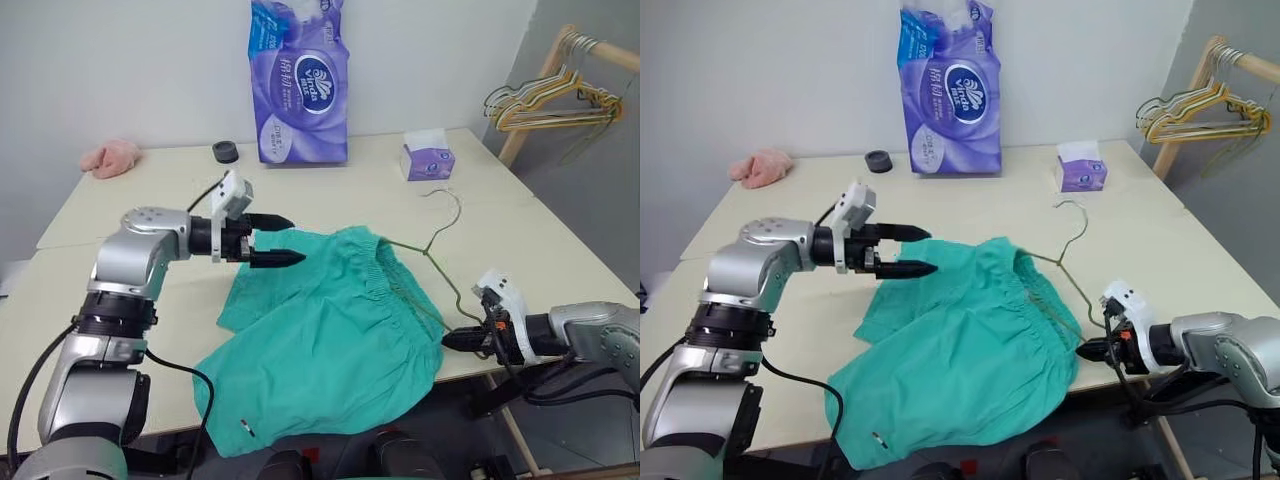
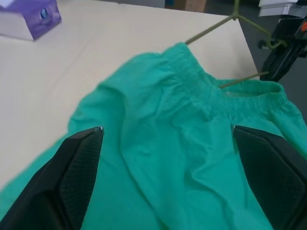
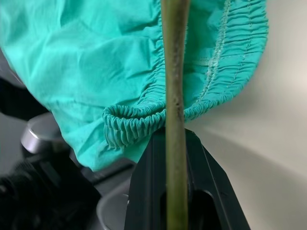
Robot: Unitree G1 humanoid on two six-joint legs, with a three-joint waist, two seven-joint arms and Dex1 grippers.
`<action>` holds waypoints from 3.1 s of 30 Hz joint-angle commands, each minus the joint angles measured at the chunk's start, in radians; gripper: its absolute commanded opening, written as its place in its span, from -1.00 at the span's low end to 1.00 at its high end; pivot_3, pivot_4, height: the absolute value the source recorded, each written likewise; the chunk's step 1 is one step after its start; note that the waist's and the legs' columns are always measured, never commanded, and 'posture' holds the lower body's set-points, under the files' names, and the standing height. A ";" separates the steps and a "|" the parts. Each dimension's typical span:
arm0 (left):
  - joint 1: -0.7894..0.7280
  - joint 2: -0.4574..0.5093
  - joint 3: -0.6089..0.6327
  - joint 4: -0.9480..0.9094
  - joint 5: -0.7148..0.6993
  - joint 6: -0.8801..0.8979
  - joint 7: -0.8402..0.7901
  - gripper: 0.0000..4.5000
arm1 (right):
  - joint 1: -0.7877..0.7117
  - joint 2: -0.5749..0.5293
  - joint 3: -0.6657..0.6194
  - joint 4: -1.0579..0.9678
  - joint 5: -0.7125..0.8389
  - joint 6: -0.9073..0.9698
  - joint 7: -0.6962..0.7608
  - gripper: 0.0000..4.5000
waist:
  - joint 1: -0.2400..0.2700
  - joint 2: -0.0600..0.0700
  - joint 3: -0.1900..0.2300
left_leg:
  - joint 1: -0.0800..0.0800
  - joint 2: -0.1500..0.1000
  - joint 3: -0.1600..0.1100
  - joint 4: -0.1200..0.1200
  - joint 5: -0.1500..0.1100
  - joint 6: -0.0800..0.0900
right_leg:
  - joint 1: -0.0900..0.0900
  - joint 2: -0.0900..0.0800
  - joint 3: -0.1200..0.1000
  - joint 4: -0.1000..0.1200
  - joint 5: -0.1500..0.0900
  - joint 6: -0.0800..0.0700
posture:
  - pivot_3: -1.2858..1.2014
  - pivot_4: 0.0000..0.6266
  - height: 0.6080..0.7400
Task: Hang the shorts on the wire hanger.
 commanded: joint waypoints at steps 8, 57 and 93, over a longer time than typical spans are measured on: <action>-0.102 0.029 -0.172 0.036 0.083 -0.236 -0.237 0.99 | -0.114 -0.012 0.062 -0.138 0.001 -0.061 0.045 -1.00 | 0.000 0.001 0.001 | 0.000 0.000 0.000 0.000 0.000 0.000 | 0.000 0.000 0.000 0.000 0.001 -0.002 | -0.10 -0.87 1.00; -0.111 0.049 -0.401 0.062 -0.016 -0.327 -0.237 0.99 | -0.146 -0.064 0.223 -0.253 -0.162 -0.190 0.074 -1.00 | -0.026 0.001 0.000 | -0.015 -0.001 -0.001 0.004 0.000 0.000 | -0.017 -0.002 -0.001 0.007 0.001 -0.002 | -0.14 -0.86 1.00; -0.023 -0.018 -0.269 0.119 0.119 -0.300 -0.163 -1.00 | 0.095 -0.356 -0.086 -0.032 -0.399 -0.523 0.256 0.85 | -0.009 0.002 -0.002 | -0.015 -0.002 0.000 0.005 0.000 0.000 | -0.016 -0.002 -0.002 0.007 0.001 -0.002 | -0.13 -0.87 1.00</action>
